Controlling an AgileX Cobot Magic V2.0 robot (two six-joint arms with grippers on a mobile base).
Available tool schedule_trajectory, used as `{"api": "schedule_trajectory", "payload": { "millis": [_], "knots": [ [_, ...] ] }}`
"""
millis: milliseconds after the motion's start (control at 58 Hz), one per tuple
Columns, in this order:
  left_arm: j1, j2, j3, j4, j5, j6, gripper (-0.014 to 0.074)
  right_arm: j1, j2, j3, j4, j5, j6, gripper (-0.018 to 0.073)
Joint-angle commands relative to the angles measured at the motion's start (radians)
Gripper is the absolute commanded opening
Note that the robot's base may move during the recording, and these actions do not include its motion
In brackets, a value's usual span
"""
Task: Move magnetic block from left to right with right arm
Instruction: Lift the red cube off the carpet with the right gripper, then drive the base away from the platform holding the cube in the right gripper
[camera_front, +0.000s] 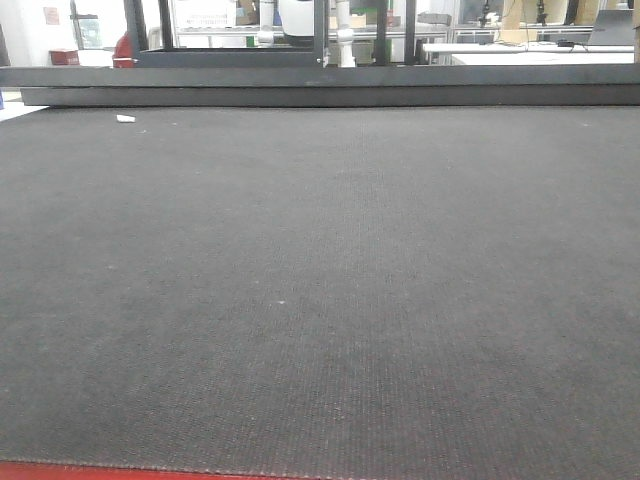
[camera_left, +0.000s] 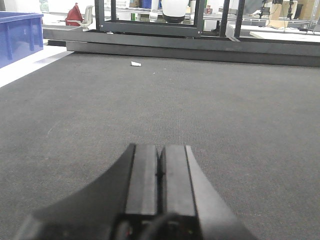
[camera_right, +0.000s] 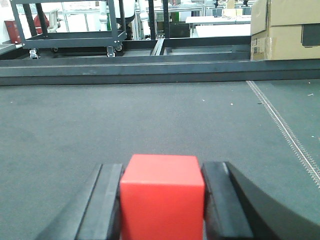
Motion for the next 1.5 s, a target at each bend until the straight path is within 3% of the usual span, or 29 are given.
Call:
{"api": "schedule_trajectory", "payload": {
  "millis": [0, 1481],
  "knots": [
    [0.002, -0.013, 0.007, -0.005, -0.084, -0.006, -0.0126, -0.002, 0.015, -0.025, -0.007, -0.095, -0.008, 0.0214],
    [0.002, -0.013, 0.007, -0.005, -0.084, -0.006, -0.0126, -0.002, 0.015, -0.025, -0.007, -0.095, -0.008, 0.0214]
  ]
}}
